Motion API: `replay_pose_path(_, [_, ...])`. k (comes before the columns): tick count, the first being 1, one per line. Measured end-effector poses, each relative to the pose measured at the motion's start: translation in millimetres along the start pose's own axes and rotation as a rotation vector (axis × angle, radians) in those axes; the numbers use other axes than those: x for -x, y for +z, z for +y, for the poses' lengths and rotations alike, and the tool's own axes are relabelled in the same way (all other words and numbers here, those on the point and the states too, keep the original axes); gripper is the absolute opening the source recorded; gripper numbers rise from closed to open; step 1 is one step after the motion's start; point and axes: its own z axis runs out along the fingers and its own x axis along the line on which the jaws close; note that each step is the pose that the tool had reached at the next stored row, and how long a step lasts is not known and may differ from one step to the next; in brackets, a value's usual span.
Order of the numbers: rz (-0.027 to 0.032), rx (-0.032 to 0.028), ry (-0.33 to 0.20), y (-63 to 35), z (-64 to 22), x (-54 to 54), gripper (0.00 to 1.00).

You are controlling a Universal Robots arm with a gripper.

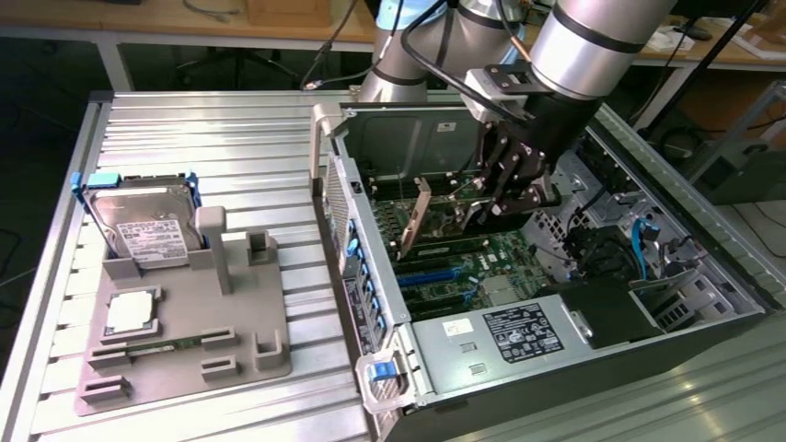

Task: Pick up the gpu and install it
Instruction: 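Insert the gpu into the slot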

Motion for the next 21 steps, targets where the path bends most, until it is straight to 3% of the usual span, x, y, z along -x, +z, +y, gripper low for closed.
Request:
replay_pose_path(14, [0.0010, -0.0008, 0.012, 21.0, 1.5, -0.5, 0.27])
replay_pose_path(21, [0.0012, -0.0008, 0.012, 30.0, 6.5, -0.7, 0.27])
